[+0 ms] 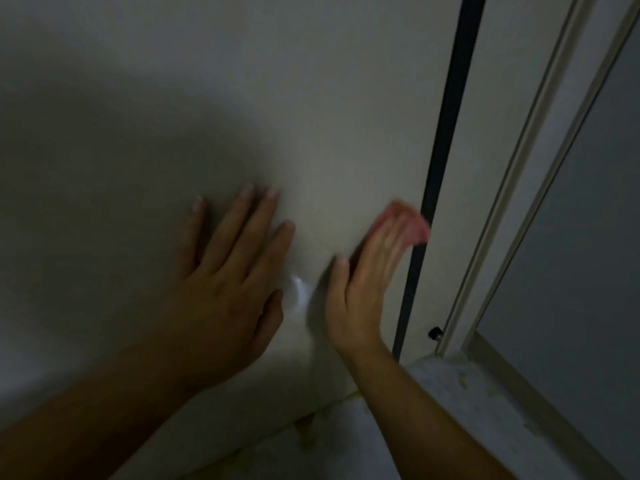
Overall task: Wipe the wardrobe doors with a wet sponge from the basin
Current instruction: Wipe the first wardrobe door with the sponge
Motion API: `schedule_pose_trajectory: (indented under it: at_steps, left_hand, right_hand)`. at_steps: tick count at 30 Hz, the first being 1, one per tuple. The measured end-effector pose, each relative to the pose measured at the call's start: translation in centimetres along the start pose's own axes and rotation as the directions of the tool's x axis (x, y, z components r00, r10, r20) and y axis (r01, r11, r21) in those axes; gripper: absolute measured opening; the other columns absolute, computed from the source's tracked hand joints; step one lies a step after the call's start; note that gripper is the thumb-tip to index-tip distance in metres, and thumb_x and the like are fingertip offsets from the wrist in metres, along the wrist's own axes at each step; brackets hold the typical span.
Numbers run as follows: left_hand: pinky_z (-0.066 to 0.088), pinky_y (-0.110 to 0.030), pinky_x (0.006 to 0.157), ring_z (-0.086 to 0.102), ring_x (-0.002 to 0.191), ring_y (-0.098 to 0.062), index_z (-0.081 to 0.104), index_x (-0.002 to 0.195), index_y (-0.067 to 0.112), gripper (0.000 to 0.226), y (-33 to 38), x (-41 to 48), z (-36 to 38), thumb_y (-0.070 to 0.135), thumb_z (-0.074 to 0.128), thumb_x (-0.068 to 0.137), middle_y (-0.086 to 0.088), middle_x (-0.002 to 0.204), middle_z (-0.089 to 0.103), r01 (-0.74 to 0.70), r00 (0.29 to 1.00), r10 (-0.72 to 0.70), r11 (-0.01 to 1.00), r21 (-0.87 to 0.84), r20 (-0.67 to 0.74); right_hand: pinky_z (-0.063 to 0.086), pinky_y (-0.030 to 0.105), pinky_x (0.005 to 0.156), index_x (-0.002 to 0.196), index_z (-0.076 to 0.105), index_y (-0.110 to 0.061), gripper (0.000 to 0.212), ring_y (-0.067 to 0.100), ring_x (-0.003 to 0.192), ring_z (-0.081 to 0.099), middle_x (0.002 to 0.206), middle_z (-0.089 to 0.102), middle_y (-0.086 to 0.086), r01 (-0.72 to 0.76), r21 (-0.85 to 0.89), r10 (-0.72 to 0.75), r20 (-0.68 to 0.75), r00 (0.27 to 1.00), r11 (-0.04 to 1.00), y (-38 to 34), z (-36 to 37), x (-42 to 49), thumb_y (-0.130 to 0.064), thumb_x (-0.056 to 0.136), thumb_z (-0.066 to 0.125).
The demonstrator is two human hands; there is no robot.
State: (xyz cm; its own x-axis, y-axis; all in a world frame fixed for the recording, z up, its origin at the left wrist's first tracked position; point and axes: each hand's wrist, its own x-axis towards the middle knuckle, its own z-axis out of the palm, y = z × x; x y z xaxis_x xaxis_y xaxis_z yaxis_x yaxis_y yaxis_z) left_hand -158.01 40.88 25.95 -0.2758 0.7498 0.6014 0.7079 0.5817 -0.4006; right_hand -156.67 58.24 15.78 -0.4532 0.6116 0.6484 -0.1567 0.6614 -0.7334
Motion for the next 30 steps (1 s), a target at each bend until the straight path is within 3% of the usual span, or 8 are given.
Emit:
schedule_pose_trajectory:
  at_steps: [3, 6, 11, 16, 19, 23, 26, 30]
  left_hand:
    - [0.009, -0.067, 0.122, 0.016, 0.156, -0.039, 0.047, 0.150, 0.005, 0.066, -1.2, -0.5, -0.8, 0.036, 0.048, 0.091, -0.020, 0.167, 0.022, 0.006, 1.000, -0.007, 0.999, 0.042, 0.006]
    - [0.006, -0.066, 0.122, 0.014, 0.156, -0.037, 0.043, 0.153, 0.007, 0.069, -2.4, -0.6, -1.2, 0.035, 0.049, 0.090, -0.018, 0.168, 0.020, 0.031, 0.999, -0.030, 0.997, 0.068, -0.010]
    - [0.014, -0.066, 0.121, 0.017, 0.156, -0.036, 0.042, 0.153, 0.005, 0.067, -2.8, -0.6, -1.5, 0.034, 0.048, 0.093, -0.019, 0.167, 0.020, 0.035, 0.999, -0.033, 0.998, 0.053, -0.040]
    - [0.015, -0.063, 0.122, 0.016, 0.156, -0.038, 0.043, 0.152, 0.003, 0.066, -3.6, -1.0, -2.4, 0.038, 0.045, 0.095, -0.021, 0.166, 0.021, 0.075, 0.995, -0.074, 0.997, 0.007, -0.061]
    - [0.018, -0.064, 0.121, 0.019, 0.155, -0.036, 0.043, 0.152, 0.002, 0.067, -4.4, -1.5, -2.8, 0.036, 0.046, 0.094, -0.019, 0.166, 0.024, 0.080, 0.994, -0.077, 0.996, 0.036, -0.080]
    - [0.016, -0.063, 0.122, 0.018, 0.156, -0.036, 0.041, 0.152, 0.001, 0.067, -4.6, -2.1, -2.2, 0.035, 0.047, 0.095, -0.019, 0.166, 0.024, 0.086, 0.992, -0.083, 0.996, 0.023, -0.092]
    - [0.017, -0.063, 0.122, 0.017, 0.156, -0.037, 0.040, 0.152, -0.002, 0.067, -4.5, -2.7, -1.7, 0.033, 0.048, 0.095, -0.021, 0.166, 0.023, 0.087, 0.991, -0.085, 0.996, 0.015, -0.102]
    - [0.016, -0.063, 0.123, 0.017, 0.155, -0.038, 0.038, 0.152, -0.004, 0.067, -4.2, -3.8, -0.9, 0.032, 0.048, 0.096, -0.023, 0.165, 0.022, 0.083, 0.992, -0.084, 0.996, -0.010, -0.099]
  right_hand:
    - [-0.002, 0.053, 0.127, 0.159, -0.017, -0.019, 0.071, 0.017, 0.156, -0.018, 0.169, -0.023, 0.000, -0.205, 0.021, 0.203, 0.085, 0.976, 0.978, 3.0, 0.4, -6.0, -0.037, 0.106, 0.027]
    - [-0.011, 0.035, 0.126, 0.154, -0.020, -0.031, 0.068, 0.008, 0.154, -0.021, 0.167, -0.027, -0.006, -0.340, 0.148, 0.330, 0.086, 0.940, 0.929, 0.7, 0.1, -5.0, -0.039, 0.105, 0.026]
    - [-0.014, 0.041, 0.126, 0.161, -0.001, -0.008, 0.068, 0.023, 0.157, -0.014, 0.170, -0.009, 0.008, 0.115, 0.114, -0.117, 0.010, 0.993, 0.987, -9.1, -0.1, 4.3, -0.034, 0.104, 0.026]
    - [-0.007, 0.050, 0.127, 0.163, -0.006, -0.020, 0.075, 0.029, 0.158, -0.010, 0.171, -0.013, 0.001, 0.337, -0.115, -0.313, 0.189, 0.931, 0.934, -4.2, -0.8, 1.0, -0.040, 0.102, 0.035]
    - [-0.003, 0.052, 0.127, 0.161, -0.014, -0.029, 0.077, 0.026, 0.158, -0.010, 0.171, -0.015, -0.002, 0.386, -0.123, -0.348, 0.248, 0.904, 0.914, -3.3, -2.8, 2.2, -0.040, 0.103, 0.034]
    - [-0.006, 0.057, 0.126, 0.159, -0.002, -0.007, 0.072, 0.035, 0.157, -0.008, 0.168, -0.004, 0.012, 0.382, -0.048, -0.379, 0.063, 0.923, 0.923, -8.4, -2.5, 9.1, -0.034, 0.101, 0.031]
    - [-0.009, 0.056, 0.125, 0.162, -0.006, -0.014, 0.079, 0.031, 0.156, -0.013, 0.169, -0.007, 0.004, 0.629, -0.252, -0.588, 0.226, 0.777, 0.735, -7.3, -1.3, 7.5, -0.038, 0.099, 0.035]
    - [-0.007, 0.050, 0.126, 0.160, 0.015, -0.013, 0.075, 0.027, 0.158, -0.008, 0.164, 0.020, 0.007, 0.924, -0.236, -0.691, 0.614, 0.382, 0.301, 0.1, -1.1, 0.0, -0.038, 0.095, 0.043]
